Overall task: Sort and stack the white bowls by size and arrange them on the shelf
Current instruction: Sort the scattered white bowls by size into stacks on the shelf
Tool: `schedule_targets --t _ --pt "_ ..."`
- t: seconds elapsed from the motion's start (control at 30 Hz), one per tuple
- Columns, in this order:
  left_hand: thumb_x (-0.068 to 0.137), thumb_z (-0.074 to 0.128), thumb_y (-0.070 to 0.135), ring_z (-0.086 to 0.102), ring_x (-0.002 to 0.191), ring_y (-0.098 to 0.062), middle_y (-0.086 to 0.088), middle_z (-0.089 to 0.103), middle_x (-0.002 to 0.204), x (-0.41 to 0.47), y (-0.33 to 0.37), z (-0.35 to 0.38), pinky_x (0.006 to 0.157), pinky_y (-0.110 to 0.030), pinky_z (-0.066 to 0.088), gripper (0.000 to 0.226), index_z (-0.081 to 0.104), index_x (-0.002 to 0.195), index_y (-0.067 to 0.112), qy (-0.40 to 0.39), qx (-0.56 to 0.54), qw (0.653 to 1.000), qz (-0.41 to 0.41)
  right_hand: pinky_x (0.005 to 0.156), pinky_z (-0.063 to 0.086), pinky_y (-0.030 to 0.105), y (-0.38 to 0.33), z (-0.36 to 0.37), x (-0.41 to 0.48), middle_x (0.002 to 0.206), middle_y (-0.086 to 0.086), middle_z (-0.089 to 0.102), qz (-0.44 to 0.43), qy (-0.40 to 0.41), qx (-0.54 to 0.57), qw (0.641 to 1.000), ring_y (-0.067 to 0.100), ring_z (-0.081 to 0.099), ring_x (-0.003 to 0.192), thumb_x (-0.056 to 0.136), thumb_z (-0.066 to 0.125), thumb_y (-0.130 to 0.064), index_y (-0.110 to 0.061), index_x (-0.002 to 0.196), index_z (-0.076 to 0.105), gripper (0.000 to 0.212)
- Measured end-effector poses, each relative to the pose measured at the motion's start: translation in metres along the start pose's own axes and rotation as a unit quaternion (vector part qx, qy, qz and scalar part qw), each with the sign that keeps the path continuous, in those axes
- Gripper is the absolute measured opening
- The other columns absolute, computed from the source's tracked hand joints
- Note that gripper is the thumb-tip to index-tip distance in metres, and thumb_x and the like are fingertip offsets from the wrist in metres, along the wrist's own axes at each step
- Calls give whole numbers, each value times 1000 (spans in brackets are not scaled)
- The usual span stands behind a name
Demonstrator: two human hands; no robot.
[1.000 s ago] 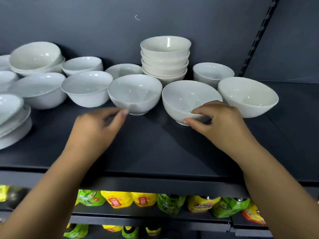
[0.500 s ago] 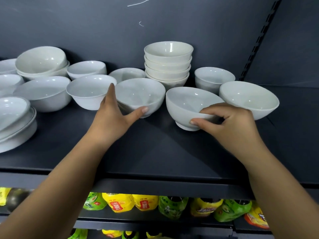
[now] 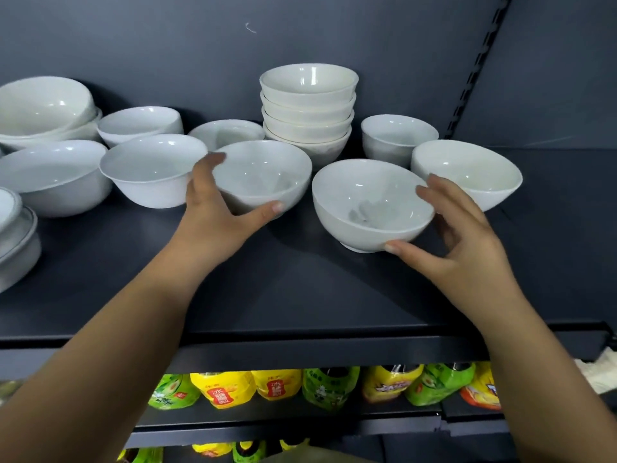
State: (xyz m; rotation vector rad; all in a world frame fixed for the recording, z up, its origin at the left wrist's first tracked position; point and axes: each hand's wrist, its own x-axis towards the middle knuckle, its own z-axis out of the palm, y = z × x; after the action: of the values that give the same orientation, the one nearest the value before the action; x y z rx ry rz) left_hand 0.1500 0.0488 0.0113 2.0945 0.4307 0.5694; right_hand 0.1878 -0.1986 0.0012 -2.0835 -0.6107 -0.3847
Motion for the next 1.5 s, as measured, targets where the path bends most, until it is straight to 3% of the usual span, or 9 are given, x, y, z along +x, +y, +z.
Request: schedule_targets --t 0.13,0.27,0.47,0.7,0.8,0.93,1.13,1.33,1.5 --pt "68 78 37 44 67 -4 7 48 79 0 -3 -5 56 -5 34 33 49 77 25 27 10 999 32 100 39 20 -4 4 -8 132 -20 45 85 -9 126 988 -2 46 122 53 66 -48 -35 126 44 77" --pt "63 81 30 51 71 -4 10 53 75 -10 -2 -13 68 -16 43 33 48 68 25 43 -123 991 14 95 42 17 3 4 -1 119 -25 55 101 -57 199 973 -10 51 112 54 85 -42 -37 119 45 77" --pt "48 81 38 63 76 -1 17 64 70 -12 16 -38 78 -21 52 25 61 61 33 -19 -281 956 86 98 42 20 0 1 19 123 -19 55 105 -146 181 967 -5 51 114 49 78 -47 -29 127 44 88" --pt "59 81 35 58 74 1 24 64 71 -7 31 -24 72 -15 46 23 64 74 36 -55 -264 953 136 108 35 40 -8 3 43 134 -13 47 86 -220 105 966 9 43 128 41 79 -67 -21 129 39 107" --pt "60 82 21 61 70 8 26 65 72 -7 36 -15 66 -7 45 33 58 82 25 -75 -250 953 156 110 30 29 -26 -5 55 145 -9 36 30 -233 181 955 -3 37 128 55 79 -51 -20 136 33 98" --pt "61 82 25 62 74 7 17 64 90 -1 44 -10 68 -9 46 38 59 90 29 -94 -252 951 150 109 35 32 -42 -2 68 132 -13 53 1 -238 199 951 0 46 125 63 72 -44 -28 124 46 68" --pt "57 86 25 61 100 7 21 61 110 4 44 -3 77 -11 48 89 33 129 32 -178 -253 943 124 99 42 26 -27 0 59 118 -14 63 20 -157 207 966 0 55 114 65 74 -36 -30 115 56 53" --pt "47 76 41 55 110 8 30 64 106 -3 25 6 89 -15 44 65 48 107 42 -202 -219 949 105 95 44 19 -14 3 44 114 -19 64 29 -151 205 967 0 56 112 57 77 -42 -37 111 57 58" --pt "58 76 37 52 120 -4 10 59 126 -4 22 8 102 -26 41 78 47 129 23 -238 -196 942 135 93 44 16 -10 5 36 109 -21 66 33 -162 240 957 -1 57 110 65 75 -24 -30 113 55 53"
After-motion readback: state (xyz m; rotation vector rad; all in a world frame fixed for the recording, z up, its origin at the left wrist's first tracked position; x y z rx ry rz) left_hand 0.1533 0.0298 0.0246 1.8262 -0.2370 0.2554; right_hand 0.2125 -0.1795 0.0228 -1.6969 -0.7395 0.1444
